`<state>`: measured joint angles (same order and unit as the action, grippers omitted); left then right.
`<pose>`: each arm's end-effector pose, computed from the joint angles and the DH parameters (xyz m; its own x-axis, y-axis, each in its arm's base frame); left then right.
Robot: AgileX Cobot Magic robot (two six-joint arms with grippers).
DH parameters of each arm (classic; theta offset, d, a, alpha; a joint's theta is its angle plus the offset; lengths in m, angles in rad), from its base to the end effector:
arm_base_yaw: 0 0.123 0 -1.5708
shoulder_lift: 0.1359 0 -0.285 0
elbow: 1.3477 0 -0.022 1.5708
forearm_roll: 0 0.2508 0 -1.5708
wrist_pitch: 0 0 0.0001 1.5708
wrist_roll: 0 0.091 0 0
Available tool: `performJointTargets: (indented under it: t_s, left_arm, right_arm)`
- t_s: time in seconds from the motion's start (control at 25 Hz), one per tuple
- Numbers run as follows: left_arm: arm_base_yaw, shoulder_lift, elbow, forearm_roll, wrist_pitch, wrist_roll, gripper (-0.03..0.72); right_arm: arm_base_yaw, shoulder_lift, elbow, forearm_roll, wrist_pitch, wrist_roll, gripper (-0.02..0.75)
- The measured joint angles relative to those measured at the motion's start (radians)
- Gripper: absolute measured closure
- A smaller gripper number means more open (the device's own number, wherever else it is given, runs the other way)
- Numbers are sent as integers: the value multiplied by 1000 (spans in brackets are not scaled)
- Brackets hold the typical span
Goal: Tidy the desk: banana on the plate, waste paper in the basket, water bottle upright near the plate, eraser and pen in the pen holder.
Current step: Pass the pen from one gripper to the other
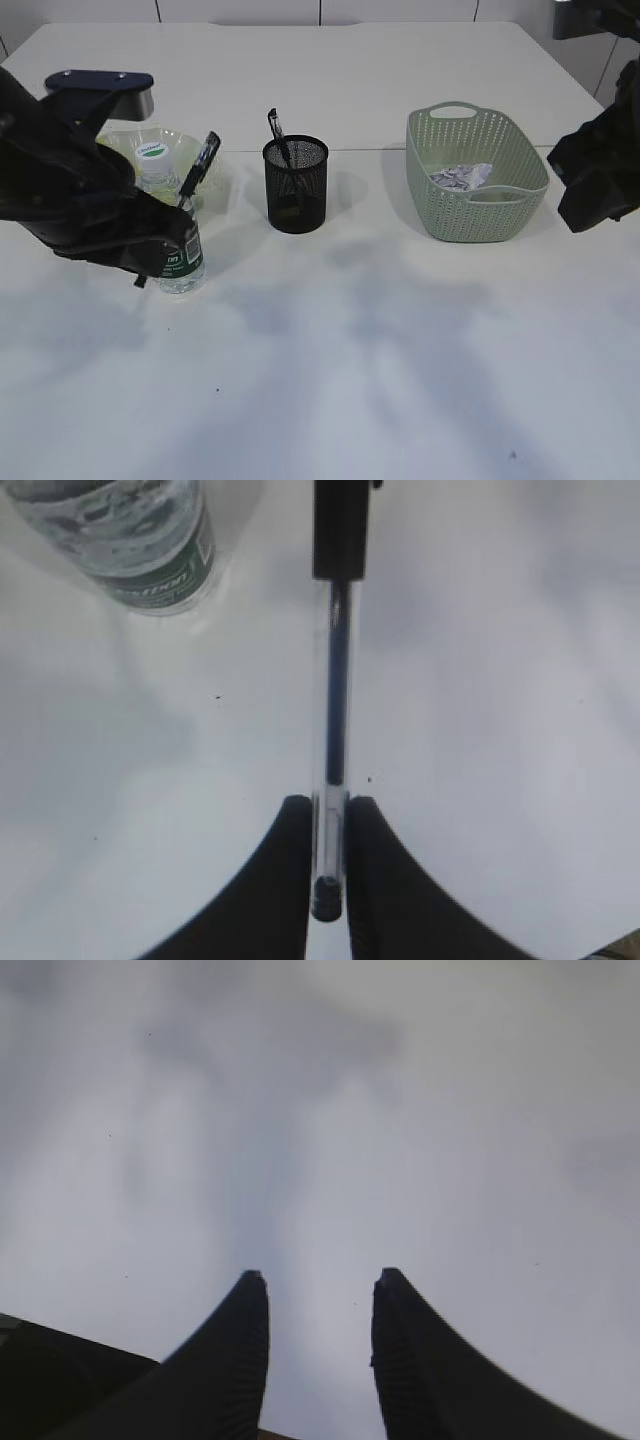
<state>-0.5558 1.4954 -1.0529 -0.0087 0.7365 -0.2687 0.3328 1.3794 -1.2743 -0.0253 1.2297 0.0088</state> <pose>0.2562 -0.1597 0.2601 -0.8695 0.2202 -0.4422 0.3052 0.9434 -0.1302 0.2504 0.0842 0.3388 -0.8963 -0.3094 -0.3177 -0.3191 0.9474 -0.0225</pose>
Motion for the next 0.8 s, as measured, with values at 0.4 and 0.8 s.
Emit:
performJointTargets:
  t_s: [0.4, 0.8]
  left_arm:
    - [-102, -178, 2, -3, 1, 13, 657]
    - [-102, -258, 65, -1, -197, 15, 657]
  right_arm:
    - [0, 0, 0, 4, 4, 0, 472]
    - [0, 0, 0, 45, 6, 0, 472]
